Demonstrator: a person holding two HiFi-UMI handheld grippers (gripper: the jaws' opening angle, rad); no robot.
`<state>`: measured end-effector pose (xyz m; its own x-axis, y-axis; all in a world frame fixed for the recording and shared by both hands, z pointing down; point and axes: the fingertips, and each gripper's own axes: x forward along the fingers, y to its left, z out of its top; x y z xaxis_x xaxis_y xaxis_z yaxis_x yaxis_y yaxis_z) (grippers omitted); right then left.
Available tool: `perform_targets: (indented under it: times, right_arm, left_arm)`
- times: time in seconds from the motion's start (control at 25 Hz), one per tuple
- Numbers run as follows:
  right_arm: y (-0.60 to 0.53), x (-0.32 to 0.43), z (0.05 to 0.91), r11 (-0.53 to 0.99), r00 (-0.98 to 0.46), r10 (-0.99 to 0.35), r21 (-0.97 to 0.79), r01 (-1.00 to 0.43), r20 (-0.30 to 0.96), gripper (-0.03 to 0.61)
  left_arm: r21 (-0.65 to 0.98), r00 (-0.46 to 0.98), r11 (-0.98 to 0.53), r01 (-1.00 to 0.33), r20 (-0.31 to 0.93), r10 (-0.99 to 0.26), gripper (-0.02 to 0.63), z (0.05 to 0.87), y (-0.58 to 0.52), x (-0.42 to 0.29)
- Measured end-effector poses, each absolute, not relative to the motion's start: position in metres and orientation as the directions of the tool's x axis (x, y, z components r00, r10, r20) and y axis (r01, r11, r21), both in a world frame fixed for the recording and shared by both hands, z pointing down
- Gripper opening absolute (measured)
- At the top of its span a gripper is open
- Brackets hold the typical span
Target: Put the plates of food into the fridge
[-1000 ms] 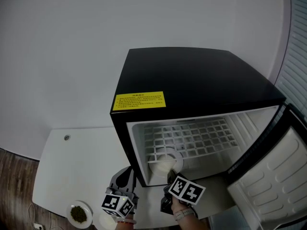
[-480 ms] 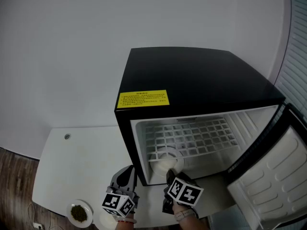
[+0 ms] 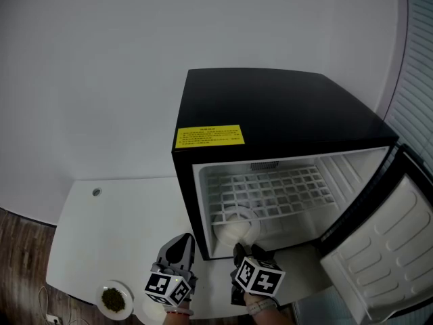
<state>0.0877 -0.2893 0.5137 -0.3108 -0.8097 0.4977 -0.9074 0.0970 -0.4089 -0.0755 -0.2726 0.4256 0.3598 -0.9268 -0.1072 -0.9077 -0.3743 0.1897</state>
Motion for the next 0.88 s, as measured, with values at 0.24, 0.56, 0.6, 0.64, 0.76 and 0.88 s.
perform_targets:
  times: [0.24, 0.56, 0.6, 0.64, 0.76, 0.88]
  right_arm:
    - [-0.267, 0.069, 0.499, 0.193, -0.373, -0.807, -0.392, -0.9, 0.458, 0.131]
    - [-0.223, 0.041, 0.49, 0.276, -0.444, -0.783, -0.396, -0.876, 0.436, 0.008]
    - [-0.218, 0.038, 0.49, 0.284, -0.452, -0.779, -0.398, -0.872, 0.434, 0.008]
    - [-0.212, 0.033, 0.489, 0.293, -0.461, -0.774, -0.4, -0.869, 0.434, 0.008]
    - [-0.192, 0.019, 0.489, 0.321, -0.491, -0.755, -0.409, -0.854, 0.434, 0.008]
    - [-0.171, 0.004, 0.49, 0.35, -0.521, -0.733, -0.414, -0.84, 0.438, 0.008]
  left_arm:
    - [0.194, 0.375, -0.394, -0.898, -0.127, -0.918, 0.009, 0.418, -0.257, -0.075]
    - [0.185, 0.39, -0.411, -0.893, -0.14, -0.91, 0.009, 0.404, -0.227, -0.082]
    - [0.185, 0.389, -0.41, -0.893, -0.142, -0.91, 0.009, 0.402, -0.223, -0.084]
    - [0.183, 0.389, -0.411, -0.893, -0.144, -0.91, 0.009, 0.401, -0.219, -0.086]
    - [0.177, 0.392, -0.414, -0.893, -0.145, -0.909, 0.009, 0.402, -0.206, -0.092]
    - [0.176, 0.385, -0.405, -0.897, -0.139, -0.912, 0.009, 0.398, -0.191, -0.101]
